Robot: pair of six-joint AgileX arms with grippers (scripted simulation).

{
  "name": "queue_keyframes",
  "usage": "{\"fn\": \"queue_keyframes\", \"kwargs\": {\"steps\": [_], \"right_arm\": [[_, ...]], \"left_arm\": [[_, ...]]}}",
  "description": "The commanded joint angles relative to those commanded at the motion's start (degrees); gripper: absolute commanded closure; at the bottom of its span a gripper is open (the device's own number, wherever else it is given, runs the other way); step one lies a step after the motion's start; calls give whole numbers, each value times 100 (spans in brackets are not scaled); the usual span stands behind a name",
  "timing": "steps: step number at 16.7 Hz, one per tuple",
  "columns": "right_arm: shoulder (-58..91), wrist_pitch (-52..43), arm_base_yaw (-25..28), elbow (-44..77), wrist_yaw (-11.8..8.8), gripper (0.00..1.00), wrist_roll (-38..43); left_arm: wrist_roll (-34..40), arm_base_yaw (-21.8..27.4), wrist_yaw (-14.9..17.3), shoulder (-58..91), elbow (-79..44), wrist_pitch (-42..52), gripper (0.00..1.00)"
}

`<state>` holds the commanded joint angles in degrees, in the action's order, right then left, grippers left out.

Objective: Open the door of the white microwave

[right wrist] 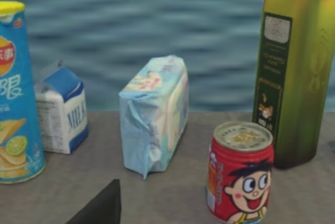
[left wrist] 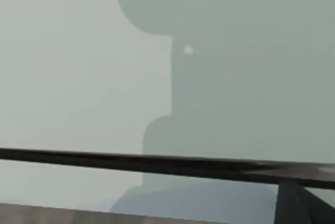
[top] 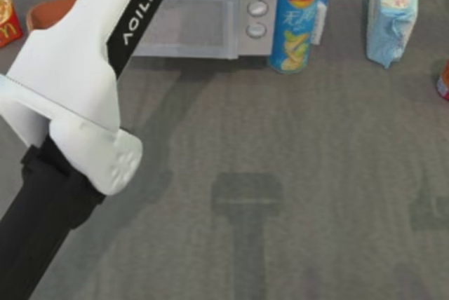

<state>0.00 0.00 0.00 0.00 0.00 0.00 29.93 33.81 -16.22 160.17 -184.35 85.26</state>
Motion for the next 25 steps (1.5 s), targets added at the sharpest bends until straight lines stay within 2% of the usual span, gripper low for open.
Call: {"fn": "queue_keyframes", "kwargs": {"steps": [6, 25], "right_arm": [[0, 0, 0, 0, 0, 0, 0], [0, 0, 0, 0, 0, 0, 0]], "left_arm": [[117, 80, 4, 869, -1427, 844, 100], [125, 85, 3, 920, -1488, 892, 100]]}}
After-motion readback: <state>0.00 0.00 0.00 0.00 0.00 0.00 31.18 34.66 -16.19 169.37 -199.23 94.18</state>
